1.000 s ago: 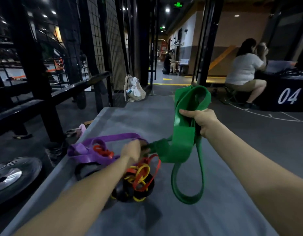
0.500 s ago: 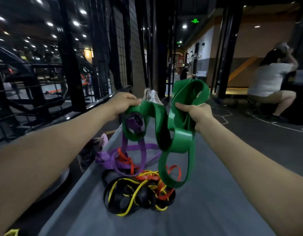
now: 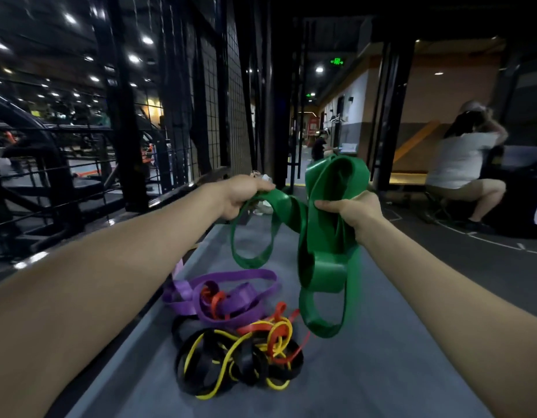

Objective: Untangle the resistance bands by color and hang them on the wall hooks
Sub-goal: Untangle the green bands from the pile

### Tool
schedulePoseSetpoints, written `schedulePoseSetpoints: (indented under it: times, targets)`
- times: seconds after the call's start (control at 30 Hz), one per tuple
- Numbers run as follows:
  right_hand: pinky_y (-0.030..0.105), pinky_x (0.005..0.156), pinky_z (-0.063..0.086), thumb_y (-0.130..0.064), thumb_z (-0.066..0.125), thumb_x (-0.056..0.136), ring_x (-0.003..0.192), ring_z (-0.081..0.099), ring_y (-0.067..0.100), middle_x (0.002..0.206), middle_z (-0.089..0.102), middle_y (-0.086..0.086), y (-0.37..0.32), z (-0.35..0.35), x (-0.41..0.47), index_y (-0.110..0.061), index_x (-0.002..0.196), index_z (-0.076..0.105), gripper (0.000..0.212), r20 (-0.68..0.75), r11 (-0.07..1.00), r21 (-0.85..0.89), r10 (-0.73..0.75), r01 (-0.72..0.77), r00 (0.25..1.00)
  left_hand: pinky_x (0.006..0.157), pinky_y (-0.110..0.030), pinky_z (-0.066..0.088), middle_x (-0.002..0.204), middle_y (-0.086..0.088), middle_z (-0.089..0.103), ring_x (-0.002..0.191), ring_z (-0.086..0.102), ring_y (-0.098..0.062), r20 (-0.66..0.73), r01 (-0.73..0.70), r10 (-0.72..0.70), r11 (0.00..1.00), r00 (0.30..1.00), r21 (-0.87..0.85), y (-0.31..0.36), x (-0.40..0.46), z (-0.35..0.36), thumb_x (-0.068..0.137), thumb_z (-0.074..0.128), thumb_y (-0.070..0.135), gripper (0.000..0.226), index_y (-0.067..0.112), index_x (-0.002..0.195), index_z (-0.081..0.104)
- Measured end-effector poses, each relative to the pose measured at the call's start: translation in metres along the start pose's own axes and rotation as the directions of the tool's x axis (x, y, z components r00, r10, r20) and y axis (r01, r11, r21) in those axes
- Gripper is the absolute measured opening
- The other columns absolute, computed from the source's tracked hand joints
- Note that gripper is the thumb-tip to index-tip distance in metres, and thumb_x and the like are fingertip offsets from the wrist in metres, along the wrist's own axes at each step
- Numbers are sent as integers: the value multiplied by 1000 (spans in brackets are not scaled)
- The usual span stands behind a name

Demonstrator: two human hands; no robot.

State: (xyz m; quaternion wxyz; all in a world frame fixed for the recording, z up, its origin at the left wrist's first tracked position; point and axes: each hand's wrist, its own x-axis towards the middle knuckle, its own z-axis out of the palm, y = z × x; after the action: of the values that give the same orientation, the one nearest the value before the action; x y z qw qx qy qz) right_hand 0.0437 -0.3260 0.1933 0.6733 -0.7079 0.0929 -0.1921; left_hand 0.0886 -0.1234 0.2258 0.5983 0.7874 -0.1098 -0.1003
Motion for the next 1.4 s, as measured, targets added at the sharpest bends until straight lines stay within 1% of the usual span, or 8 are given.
schedulePoseSetpoints:
  times: [0.1, 0.3, 0.4, 0.73, 0.9, 1.03, 1.23, 1.4]
  targets:
    - [45, 80, 56, -15, 92, 48, 82, 68, 29, 94, 70, 11, 17, -18, 18, -5, 99, 66, 58, -40, 997, -64, 31, -34, 999, 56, -18, 49, 64, -4, 64, 58, 62, -12, 97, 3, -17, 990, 995, 143, -3, 12, 22, 87, 52, 2, 17, 8, 72, 55]
    - [43, 82, 56, -34, 92, 28, 85, 67, 27, 92, 70, 8, 60, -44, 77, -10, 95, 66, 76, -134, 979, -194, 41, -67, 990, 80, -33, 51, 94, -11, 63, 85, 60, -24, 63, -90, 69, 897, 996, 432, -27, 75, 68, 79, 67, -2, 34, 4, 112, 61]
    - [42, 83, 56, -42, 86, 16, 87, 67, 26, 93, 70, 6, 89, -52, 122, -13, 95, 66, 87, -193, 972, -220, 39, -82, 980, 70, -26, 48, 101, -10, 60, 86, 58, -22, -1, -110, 120, 910, 993, 400, -50, 121, 93, 80, 68, 1, 35, 6, 114, 59]
    - [43, 90, 52, -32, 89, 51, 102, 61, 28, 108, 63, 6, 145, -42, 253, -13, 110, 55, 71, -199, 899, -435, -30, -61, 980, 56, -21, 37, 94, -5, 56, 87, 51, -20, -325, -201, 238, 969, 915, 144, -124, 276, 151, 86, 64, 7, 23, 7, 108, 60]
    - [46, 96, 43, -42, 85, 59, 124, 44, 35, 130, 48, 15, 195, -26, 282, -8, 128, 33, 93, -136, 698, -716, -136, -2, 981, 85, -21, 36, 124, -14, 55, 117, 51, -29, -244, -127, 143, 989, 959, 78, -191, 331, 174, 93, 50, 8, 33, 3, 125, 50]
    - [49, 107, 35, -61, 78, 57, 135, 30, 37, 147, 30, 16, 262, -19, 277, -13, 147, 10, 123, 130, 480, -877, 215, 12, 968, 110, -33, 28, 146, -10, 40, 134, 37, -27, -274, 44, -41, 999, 961, 5, -243, 339, 174, 100, 26, 42, 53, 10, 137, 43]
    - [31, 100, 37, -59, 71, 68, 127, 43, 27, 138, 46, 9, 271, -26, 267, -11, 138, 37, 91, 323, 616, -771, 161, 161, 933, 107, -46, 37, 142, -10, 44, 126, 46, -30, -241, 183, -190, 982, 952, -55, -264, 338, 169, 45, 46, 95, 117, 19, 135, 44]
    - [28, 73, 39, -54, 66, 77, 97, 58, 25, 109, 62, 11, 257, -53, 265, -6, 112, 58, 60, 297, 522, -828, 100, 204, 950, 99, -43, 47, 133, -9, 53, 115, 55, -29, -232, 249, -252, 968, 940, -41, -278, 340, 169, 27, 65, 76, 127, 13, 134, 44]
